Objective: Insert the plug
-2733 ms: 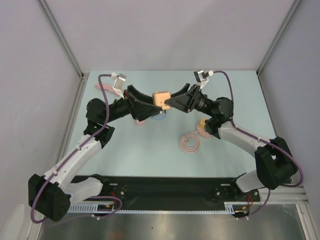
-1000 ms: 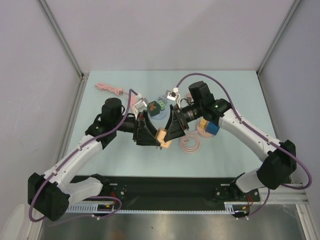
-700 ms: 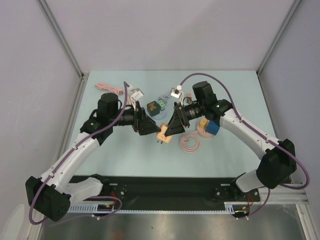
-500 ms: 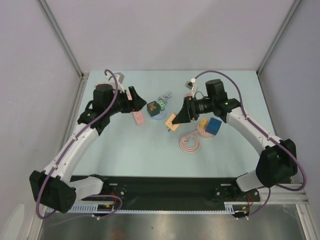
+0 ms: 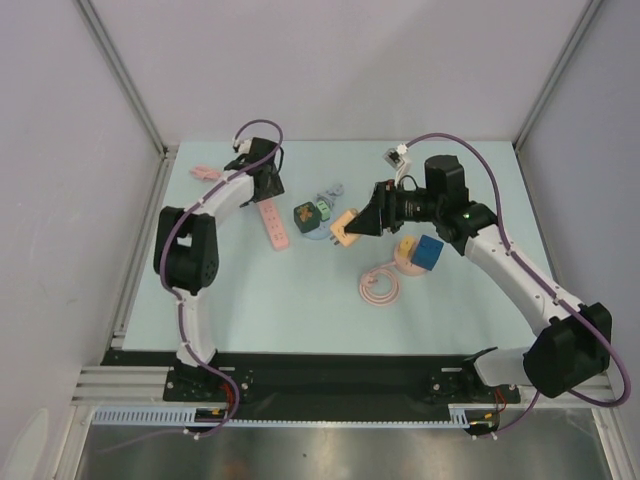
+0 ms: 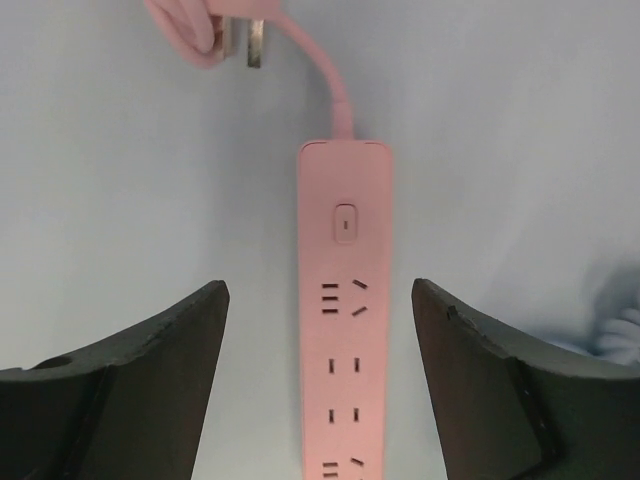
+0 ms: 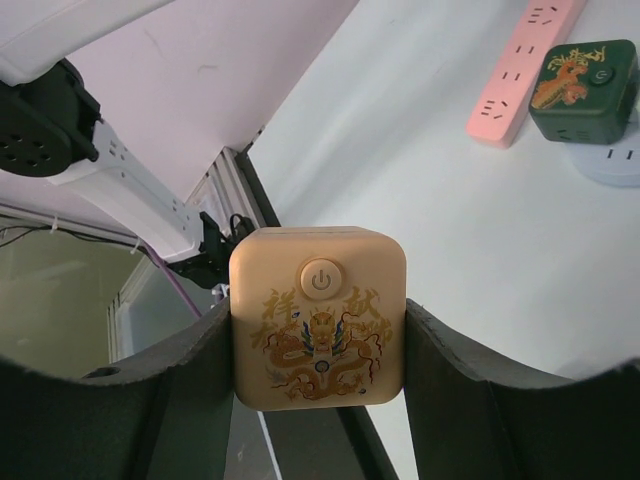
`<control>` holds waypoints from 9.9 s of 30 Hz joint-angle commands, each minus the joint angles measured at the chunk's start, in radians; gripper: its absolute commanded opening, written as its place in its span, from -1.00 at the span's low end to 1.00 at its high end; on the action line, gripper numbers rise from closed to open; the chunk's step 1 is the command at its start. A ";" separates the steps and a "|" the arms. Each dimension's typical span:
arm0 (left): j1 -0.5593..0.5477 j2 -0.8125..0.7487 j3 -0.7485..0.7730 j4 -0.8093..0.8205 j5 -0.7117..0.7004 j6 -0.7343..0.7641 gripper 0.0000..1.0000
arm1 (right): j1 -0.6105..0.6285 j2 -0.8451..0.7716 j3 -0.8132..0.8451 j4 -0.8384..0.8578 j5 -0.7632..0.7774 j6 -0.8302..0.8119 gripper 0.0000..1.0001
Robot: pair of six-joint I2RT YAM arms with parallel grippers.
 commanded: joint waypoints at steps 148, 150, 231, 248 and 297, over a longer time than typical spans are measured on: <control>0.456 -0.661 -0.764 0.079 0.493 -0.093 0.99 | 0.399 0.905 0.842 -0.410 0.238 -1.282 -1.00; 0.456 -0.659 -0.764 0.078 0.493 -0.095 0.99 | 0.399 0.902 0.817 -0.408 0.230 -1.281 -1.00; 0.490 -0.701 -0.764 0.069 0.418 -0.099 0.99 | 0.474 1.040 0.561 -0.362 0.535 -1.178 -0.35; 0.490 -0.689 -0.762 0.086 0.461 -0.081 1.00 | 0.454 0.810 0.587 -0.226 0.592 -1.167 1.00; 0.306 -1.020 -0.800 0.219 0.723 0.152 0.75 | -0.075 1.109 1.033 -0.410 0.850 -0.423 0.03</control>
